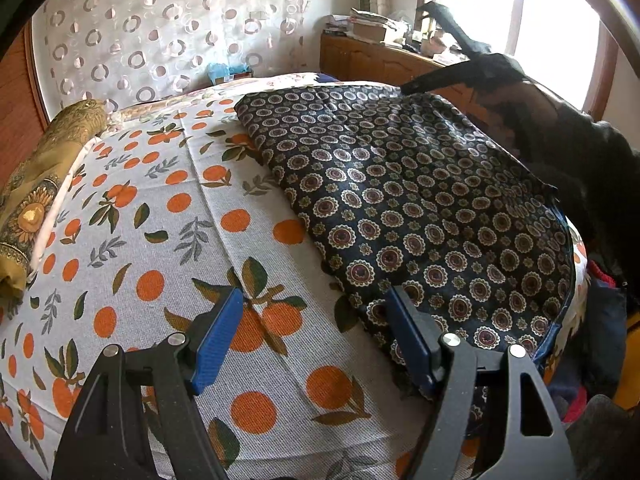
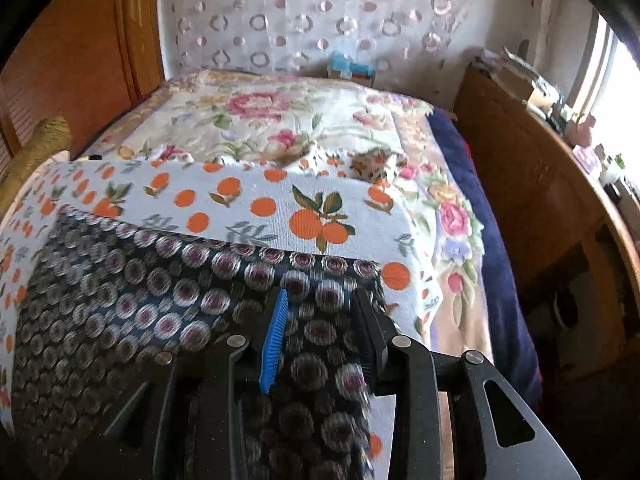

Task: Fold small clothes
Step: 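Press and smooth the folded navy garment flat with the right gripper, then grasp the garment's blue-trimmed end with the left gripper and fold it over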

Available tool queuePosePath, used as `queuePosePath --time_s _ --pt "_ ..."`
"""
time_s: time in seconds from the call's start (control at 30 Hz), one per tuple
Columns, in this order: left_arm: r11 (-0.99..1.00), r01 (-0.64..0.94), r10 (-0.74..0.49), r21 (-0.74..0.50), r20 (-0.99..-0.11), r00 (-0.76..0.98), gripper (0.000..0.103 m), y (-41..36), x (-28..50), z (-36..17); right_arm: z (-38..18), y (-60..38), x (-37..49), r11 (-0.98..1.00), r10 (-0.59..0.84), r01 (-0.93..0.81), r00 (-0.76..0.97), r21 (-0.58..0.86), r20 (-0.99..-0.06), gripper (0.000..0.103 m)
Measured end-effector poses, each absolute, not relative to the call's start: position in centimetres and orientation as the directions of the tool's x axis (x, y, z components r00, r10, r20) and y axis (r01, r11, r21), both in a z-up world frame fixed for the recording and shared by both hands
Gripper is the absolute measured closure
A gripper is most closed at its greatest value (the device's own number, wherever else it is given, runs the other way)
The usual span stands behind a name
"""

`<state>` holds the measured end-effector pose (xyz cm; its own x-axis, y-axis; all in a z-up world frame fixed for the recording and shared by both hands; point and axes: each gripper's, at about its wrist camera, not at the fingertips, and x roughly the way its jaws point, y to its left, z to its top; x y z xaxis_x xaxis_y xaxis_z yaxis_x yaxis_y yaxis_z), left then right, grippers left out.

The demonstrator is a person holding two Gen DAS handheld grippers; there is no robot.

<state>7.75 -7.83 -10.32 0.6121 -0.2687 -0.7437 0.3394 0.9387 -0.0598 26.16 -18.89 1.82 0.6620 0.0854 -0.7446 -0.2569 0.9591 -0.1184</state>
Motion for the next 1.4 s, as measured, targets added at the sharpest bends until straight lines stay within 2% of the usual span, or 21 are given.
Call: queuePosePath --time_s 0.2,0.27,0.33,0.57,0.73,0.9,0.97,1.03,1.13,1.17,1.2,1.4 --pt "0.938 0.342 -0.271 -0.060 -0.742 0.613 0.029 -7.9 7.7 -10.2 2.6 -19.5 18.9 0.942 0.147 -0.313 0.709 -0.121 -0.690 0.066" --pt "0.936 0.348 -0.274 -0.057 -0.740 0.614 0.029 -7.9 7.6 -10.0 2.4 -19.7 15.8 0.935 0.178 -0.337 0.718 -0.112 -0.672 0.049" --pt "0.934 0.352 -0.279 -0.060 -0.738 0.614 0.029 -7.9 7.4 -9.8 1.6 -20.2 13.5 0.932 0.203 -0.349 0.719 -0.093 -0.665 0.043" --pt "0.913 0.393 -0.339 -0.109 -0.737 0.585 0.029 -8.0 5.2 -9.3 -1.6 -20.1 6.6 0.905 0.231 -0.413 0.678 -0.102 -0.698 0.043" --pt "0.895 0.427 -0.375 -0.131 -0.740 0.559 0.037 -8.6 3.6 -9.3 -1.8 -20.1 3.0 0.898 0.260 -0.433 0.672 -0.082 -0.694 0.043" --pt "0.883 0.444 -0.397 -0.153 -0.748 0.531 0.051 -9.2 3.2 -9.7 -1.9 -20.3 0.9 0.898 0.278 -0.434 0.676 -0.065 -0.683 0.043" --pt "0.882 0.448 -0.394 -0.145 -0.749 0.533 0.051 -9.5 3.0 -9.8 -1.9 -19.9 0.4 0.900 0.275 -0.432 0.679 -0.067 -0.681 0.043" --pt "0.873 0.462 -0.407 -0.152 -0.750 0.521 0.057 -9.6 2.9 -9.8 -1.7 -19.8 0.0 0.901 0.278 -0.430 0.679 -0.061 -0.679 0.043" --pt "0.852 0.487 -0.449 -0.194 -0.750 0.486 0.080 -9.8 3.1 -9.8 -2.0 -19.2 0.2 0.900 0.273 -0.431 0.673 -0.064 -0.687 0.043" --pt "0.843 0.495 -0.463 -0.210 -0.752 0.470 0.093 -9.9 3.2 -9.9 -2.0 -19.1 0.1 0.900 0.275 -0.432 0.672 -0.062 -0.687 0.042" --pt "0.838 0.504 -0.469 -0.211 -0.752 0.464 0.098 -10.0 3.2 -9.8 -2.0 -19.2 0.0 0.899 0.282 -0.435 0.669 -0.055 -0.688 0.042" --pt "0.815 0.537 -0.524 -0.216 -0.669 0.526 0.101 -10.1 3.0 -6.6 -1.4 -19.2 -1.6 0.888 0.309 -0.458 0.659 -0.040 -0.686 0.042"
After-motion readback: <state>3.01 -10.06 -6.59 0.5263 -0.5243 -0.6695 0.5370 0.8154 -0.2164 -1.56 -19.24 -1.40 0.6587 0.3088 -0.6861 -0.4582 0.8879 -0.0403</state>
